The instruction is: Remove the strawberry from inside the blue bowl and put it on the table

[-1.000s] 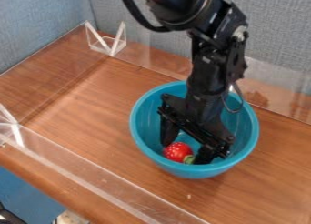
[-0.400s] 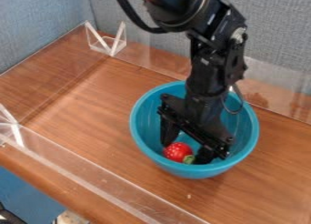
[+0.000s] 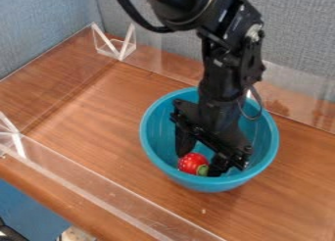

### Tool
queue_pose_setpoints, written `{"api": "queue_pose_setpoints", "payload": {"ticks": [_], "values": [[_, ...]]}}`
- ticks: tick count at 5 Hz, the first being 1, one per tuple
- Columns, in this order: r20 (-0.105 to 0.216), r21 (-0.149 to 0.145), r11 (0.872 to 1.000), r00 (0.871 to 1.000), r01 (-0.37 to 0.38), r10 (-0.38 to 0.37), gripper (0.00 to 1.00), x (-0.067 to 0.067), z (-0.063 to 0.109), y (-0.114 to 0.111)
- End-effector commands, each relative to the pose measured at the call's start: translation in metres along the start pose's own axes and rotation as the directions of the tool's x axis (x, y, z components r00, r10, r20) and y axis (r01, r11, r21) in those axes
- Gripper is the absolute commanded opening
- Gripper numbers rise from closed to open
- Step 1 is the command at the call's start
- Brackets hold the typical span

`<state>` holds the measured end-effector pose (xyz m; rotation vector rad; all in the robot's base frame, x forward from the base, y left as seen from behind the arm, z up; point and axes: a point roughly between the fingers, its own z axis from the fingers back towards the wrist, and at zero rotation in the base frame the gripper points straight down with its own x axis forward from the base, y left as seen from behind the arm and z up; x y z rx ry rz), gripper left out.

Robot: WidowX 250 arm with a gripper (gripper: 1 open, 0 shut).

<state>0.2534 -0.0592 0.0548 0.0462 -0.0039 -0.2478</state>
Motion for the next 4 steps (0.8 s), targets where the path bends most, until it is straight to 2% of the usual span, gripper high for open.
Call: {"api": "queue_pose_setpoints", "payload": {"ticks": [1,4], "values": [[0.065,-0.01,1.0,0.998,0.005,-0.004,0.0,0.0027,0.0153,0.0027],[0.095,-0.03,0.999,0.995,0.014,-0.011,0.0,0.0,0.0217,0.0066]]}}
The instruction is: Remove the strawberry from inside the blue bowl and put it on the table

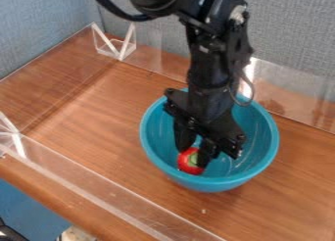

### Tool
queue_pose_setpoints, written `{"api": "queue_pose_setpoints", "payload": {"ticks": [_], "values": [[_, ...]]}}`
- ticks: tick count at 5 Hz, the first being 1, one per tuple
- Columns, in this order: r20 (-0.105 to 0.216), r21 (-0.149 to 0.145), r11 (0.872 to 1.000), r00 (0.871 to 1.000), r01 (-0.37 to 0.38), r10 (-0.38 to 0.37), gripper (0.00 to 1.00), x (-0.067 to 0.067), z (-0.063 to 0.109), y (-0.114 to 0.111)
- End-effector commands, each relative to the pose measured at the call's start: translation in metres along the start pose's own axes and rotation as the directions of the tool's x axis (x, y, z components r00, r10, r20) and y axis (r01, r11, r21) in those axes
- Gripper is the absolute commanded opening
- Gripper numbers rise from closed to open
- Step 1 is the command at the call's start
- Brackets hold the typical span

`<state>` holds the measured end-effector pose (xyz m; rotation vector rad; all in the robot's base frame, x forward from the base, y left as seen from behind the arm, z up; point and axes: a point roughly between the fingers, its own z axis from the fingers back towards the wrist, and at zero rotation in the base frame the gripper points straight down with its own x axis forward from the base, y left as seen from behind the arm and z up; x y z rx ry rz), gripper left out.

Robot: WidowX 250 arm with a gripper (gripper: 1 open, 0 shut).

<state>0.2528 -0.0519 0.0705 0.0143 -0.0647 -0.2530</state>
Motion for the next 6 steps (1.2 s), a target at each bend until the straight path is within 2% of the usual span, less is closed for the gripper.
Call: {"api": "queue_pose_setpoints", "payload": {"ticks": [1,2,3,4,5,6], "values": [[0.042,-0.01,1.0,0.999,0.008,-0.007,0.0,0.002,0.011,0.002],[0.081,-0.009,1.0,0.997,-0.013,0.014,0.0,0.003,0.033,0.013],[0.128,0.004,0.998,0.989,-0.068,0.067,0.0,0.001,0.064,0.042],[0.142,0.037,0.977,0.969,-0.208,0.201,0.0,-0.011,0.088,0.091],[0.128,0.065,0.943,0.94,-0.325,0.315,0.0,-0.027,0.089,0.139],[0.103,0.086,0.917,0.919,-0.391,0.382,0.0,-0.04,0.078,0.187]]}}
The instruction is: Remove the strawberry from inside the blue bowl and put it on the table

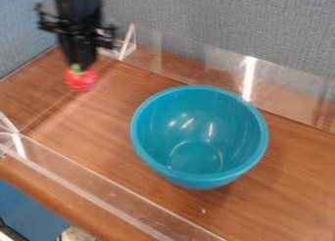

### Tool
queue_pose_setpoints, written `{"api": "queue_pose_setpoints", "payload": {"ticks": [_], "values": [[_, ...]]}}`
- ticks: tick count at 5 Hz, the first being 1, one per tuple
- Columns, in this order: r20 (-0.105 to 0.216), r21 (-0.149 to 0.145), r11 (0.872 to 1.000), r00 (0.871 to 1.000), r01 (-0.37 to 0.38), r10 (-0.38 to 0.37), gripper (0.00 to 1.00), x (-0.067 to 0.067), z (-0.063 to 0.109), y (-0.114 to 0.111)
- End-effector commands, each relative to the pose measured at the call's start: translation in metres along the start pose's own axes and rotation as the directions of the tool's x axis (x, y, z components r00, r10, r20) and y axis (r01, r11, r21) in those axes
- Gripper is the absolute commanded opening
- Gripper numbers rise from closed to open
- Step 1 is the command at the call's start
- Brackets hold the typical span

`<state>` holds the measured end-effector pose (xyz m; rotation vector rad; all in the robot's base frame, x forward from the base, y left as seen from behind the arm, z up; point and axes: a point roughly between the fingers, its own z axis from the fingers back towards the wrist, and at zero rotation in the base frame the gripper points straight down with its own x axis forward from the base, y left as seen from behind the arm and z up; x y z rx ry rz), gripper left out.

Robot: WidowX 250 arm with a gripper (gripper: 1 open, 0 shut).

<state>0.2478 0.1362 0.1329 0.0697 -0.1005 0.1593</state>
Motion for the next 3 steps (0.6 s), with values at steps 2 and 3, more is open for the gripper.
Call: {"api": "queue_pose_setpoints", "payload": {"ticks": [2,3], "values": [[0.017,0.024,1.0,1.0,-0.01,0.01,0.0,0.019,-0.014,0.03],[0.004,0.009,1.0,1.0,0.017,-0.017,0.0,0.022,-0.026,0.022]]}}
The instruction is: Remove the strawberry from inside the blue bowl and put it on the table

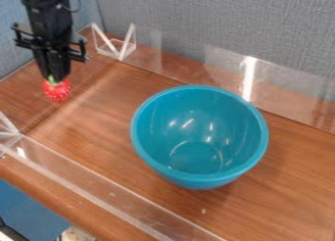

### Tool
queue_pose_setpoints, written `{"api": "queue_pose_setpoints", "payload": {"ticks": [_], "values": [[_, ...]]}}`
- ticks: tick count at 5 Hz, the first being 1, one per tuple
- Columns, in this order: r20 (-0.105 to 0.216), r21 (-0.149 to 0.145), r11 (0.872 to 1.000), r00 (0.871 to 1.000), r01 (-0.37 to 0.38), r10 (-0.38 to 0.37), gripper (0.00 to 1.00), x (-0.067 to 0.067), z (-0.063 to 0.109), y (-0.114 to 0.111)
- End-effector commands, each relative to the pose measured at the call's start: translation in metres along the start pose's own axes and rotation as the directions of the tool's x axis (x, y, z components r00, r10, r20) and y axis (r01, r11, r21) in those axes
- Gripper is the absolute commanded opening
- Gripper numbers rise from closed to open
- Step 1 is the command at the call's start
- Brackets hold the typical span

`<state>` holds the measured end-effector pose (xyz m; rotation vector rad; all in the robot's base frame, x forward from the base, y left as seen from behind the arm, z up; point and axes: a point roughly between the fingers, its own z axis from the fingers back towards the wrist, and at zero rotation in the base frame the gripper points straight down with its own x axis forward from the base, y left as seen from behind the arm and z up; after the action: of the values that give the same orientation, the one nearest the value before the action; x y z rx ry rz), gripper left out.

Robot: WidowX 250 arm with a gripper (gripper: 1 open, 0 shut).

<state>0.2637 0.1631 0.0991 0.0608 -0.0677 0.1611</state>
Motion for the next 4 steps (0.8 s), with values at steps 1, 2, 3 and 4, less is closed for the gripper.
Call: {"api": "queue_pose_setpoints", "payload": {"ticks": [1,2,3,4], "values": [[0.032,0.001,0.999,0.999,0.035,-0.035,0.0,0.011,0.002,-0.003],[0.045,-0.006,0.999,0.998,0.037,-0.037,0.0,0.016,0.008,-0.002],[0.059,-0.004,1.0,0.998,0.025,-0.024,0.0,0.019,0.018,0.005],[0.064,-0.001,1.0,0.998,0.011,-0.011,0.0,0.02,0.026,0.014]]}}
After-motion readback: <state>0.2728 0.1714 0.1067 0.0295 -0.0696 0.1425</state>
